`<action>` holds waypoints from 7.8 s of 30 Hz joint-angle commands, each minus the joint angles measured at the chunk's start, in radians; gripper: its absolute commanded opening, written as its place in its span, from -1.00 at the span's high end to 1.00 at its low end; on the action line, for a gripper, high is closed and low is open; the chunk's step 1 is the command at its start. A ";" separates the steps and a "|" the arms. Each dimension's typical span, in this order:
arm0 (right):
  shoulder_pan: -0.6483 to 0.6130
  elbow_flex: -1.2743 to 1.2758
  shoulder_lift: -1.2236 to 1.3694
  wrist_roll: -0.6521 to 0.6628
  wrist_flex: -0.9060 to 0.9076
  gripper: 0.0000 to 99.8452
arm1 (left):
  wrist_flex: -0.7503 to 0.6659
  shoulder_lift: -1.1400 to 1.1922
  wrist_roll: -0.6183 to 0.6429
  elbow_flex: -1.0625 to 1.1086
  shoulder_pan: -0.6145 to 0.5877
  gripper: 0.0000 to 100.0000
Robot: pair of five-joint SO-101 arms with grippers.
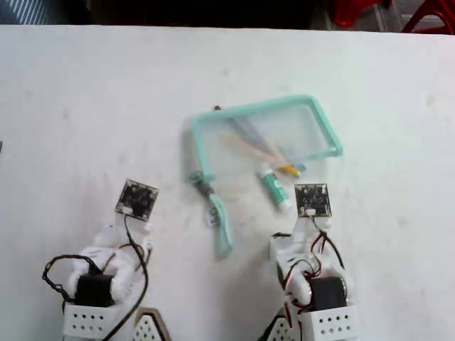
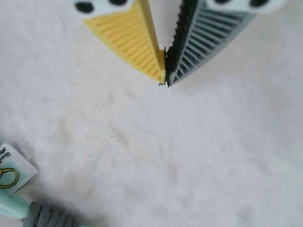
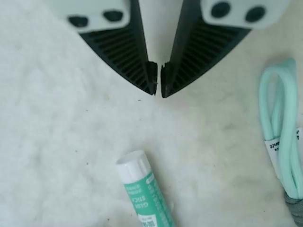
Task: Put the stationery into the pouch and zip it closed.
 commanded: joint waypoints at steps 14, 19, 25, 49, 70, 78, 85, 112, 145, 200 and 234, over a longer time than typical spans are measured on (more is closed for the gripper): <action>0.001 0.008 -0.005 -0.005 0.008 0.96 | 0.008 -0.005 -0.009 -0.003 0.001 0.95; 0.001 0.008 -0.005 -0.005 0.008 0.96 | 0.008 -0.005 -0.009 -0.003 0.001 0.95; 0.001 0.008 -0.005 -0.005 0.008 0.96 | 0.008 -0.005 -0.009 -0.003 0.001 0.95; 0.001 0.008 -0.005 -0.005 0.008 0.96 | 0.008 -0.005 -0.009 -0.003 0.001 0.95; 0.002 0.008 -0.005 -0.005 0.008 0.96 | 0.008 -0.005 -0.009 -0.003 0.001 0.95; 0.002 0.008 -0.005 -0.005 0.008 0.96 | 0.008 -0.005 -0.008 -0.003 0.001 0.95; 0.001 0.008 -0.005 -0.005 0.008 0.96 | 0.008 -0.005 -0.008 -0.003 0.001 0.95; 0.007 0.008 -0.005 -0.005 -0.035 0.96 | -0.080 -0.005 -0.015 -0.434 0.001 0.95; 0.085 -0.118 -0.005 0.456 -0.426 0.75 | -0.371 -0.005 0.163 -0.298 -0.036 0.94; -0.526 -1.364 1.986 0.209 -0.401 0.51 | -0.456 0.452 0.199 -0.436 -0.189 0.87; -0.283 -1.933 1.607 0.402 0.038 0.97 | -0.420 0.361 0.170 -0.396 -0.056 0.83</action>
